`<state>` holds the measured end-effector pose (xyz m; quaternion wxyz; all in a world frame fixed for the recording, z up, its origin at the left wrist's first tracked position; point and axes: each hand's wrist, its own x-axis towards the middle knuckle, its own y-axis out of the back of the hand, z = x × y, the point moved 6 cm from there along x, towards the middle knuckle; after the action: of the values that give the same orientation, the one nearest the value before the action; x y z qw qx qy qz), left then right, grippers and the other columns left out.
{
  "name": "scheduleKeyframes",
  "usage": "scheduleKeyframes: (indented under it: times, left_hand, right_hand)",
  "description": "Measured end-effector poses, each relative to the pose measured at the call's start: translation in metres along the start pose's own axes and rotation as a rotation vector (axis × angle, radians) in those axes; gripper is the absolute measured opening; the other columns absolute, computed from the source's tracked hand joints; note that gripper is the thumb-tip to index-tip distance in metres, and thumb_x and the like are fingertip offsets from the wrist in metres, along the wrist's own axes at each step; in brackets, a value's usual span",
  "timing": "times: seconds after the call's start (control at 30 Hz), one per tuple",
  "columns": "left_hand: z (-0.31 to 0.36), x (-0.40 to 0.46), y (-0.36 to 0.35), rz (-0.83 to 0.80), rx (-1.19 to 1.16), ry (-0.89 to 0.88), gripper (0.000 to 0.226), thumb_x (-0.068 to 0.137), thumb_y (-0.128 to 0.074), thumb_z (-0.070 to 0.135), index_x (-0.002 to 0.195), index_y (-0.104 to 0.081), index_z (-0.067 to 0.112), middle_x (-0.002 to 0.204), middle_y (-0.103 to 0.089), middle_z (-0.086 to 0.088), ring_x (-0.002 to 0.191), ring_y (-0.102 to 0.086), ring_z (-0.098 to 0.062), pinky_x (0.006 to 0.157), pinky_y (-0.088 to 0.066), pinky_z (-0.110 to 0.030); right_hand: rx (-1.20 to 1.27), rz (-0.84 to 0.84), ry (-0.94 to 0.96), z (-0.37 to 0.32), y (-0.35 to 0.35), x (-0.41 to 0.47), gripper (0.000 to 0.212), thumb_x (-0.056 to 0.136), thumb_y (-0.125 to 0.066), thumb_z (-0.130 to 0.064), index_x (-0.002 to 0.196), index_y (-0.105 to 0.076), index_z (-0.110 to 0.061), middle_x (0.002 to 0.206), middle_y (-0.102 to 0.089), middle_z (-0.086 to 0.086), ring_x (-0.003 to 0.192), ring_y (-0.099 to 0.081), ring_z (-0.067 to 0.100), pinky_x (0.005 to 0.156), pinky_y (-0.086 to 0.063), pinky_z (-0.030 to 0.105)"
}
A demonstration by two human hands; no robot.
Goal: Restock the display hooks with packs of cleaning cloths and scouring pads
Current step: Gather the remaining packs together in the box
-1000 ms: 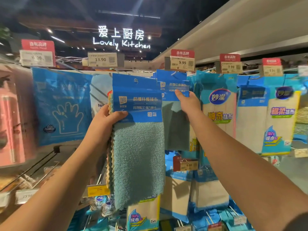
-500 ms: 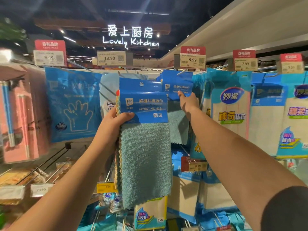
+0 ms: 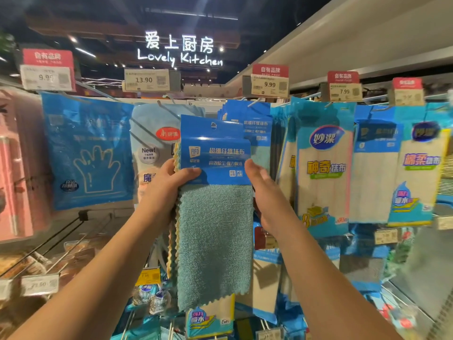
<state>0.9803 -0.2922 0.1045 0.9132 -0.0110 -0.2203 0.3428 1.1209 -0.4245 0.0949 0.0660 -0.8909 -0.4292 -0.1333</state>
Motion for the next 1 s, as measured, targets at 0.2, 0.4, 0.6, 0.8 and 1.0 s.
scheduleKeyframes:
  times: [0.2, 0.4, 0.6, 0.8, 1.0]
  left_hand:
    - [-0.012, 0.008, -0.017, -0.005, 0.072, 0.047, 0.082, 0.067, -0.086, 0.037, 0.134, -0.047, 0.013, 0.121, -0.071, -0.011, 0.101, -0.074, -0.027, 0.082, -0.058, -0.041]
    - [-0.006, 0.007, -0.02, 0.152, 0.43, -0.035, 0.045, 0.095, -0.057, 0.056, 0.119, -0.053, 0.018, 0.104, -0.067, 0.009, 0.091, -0.066, -0.006, 0.068, -0.048, -0.016]
    - [-0.003, 0.006, 0.002, 0.35, 0.403, -0.018, 0.043, 0.098, -0.052, 0.059, 0.114, -0.059, 0.02, 0.1, -0.072, 0.003, 0.083, -0.069, -0.013, 0.06, -0.051, -0.029]
    - [0.015, -0.002, 0.03, 0.435, 0.484, -0.093, 0.039, 0.097, -0.051, 0.061, 0.11, -0.06, 0.025, 0.098, -0.07, 0.009, 0.09, -0.069, -0.016, 0.079, -0.057, -0.046]
    - [0.023, -0.008, 0.034, 0.433, 0.443, -0.109, 0.037, 0.096, -0.052, 0.063, 0.109, -0.064, 0.031, 0.103, -0.074, 0.007, 0.091, -0.072, -0.015, 0.082, -0.059, -0.052]
  right_hand:
    - [0.125, 0.061, 0.006, 0.006, 0.014, -0.002, 0.022, 0.088, -0.07, -0.039, 0.109, -0.062, -0.035, 0.103, -0.074, -0.017, 0.1, -0.07, 0.004, 0.098, -0.054, 0.04]
    - [0.281, 0.075, -0.024, 0.02, 0.025, 0.003, 0.036, 0.086, -0.073, -0.034, 0.12, -0.063, -0.025, 0.117, -0.073, 0.001, 0.114, -0.066, 0.025, 0.105, -0.045, 0.057]
    - [0.256, 0.202, 0.077, 0.009, 0.052, 0.01, 0.016, 0.096, -0.064, -0.024, 0.112, -0.063, -0.026, 0.11, -0.074, -0.002, 0.105, -0.07, 0.019, 0.095, -0.053, 0.047]
    - [0.07, 0.307, 0.197, -0.017, 0.09, 0.035, 0.038, 0.095, -0.066, -0.025, 0.129, -0.049, -0.019, 0.119, -0.068, -0.005, 0.105, -0.069, 0.012, 0.095, -0.055, 0.04]
    - [-0.044, 0.281, 0.239, -0.032, 0.091, 0.065, 0.031, 0.094, -0.066, -0.032, 0.122, -0.054, -0.029, 0.116, -0.069, -0.009, 0.107, -0.068, 0.012, 0.1, -0.052, 0.047]
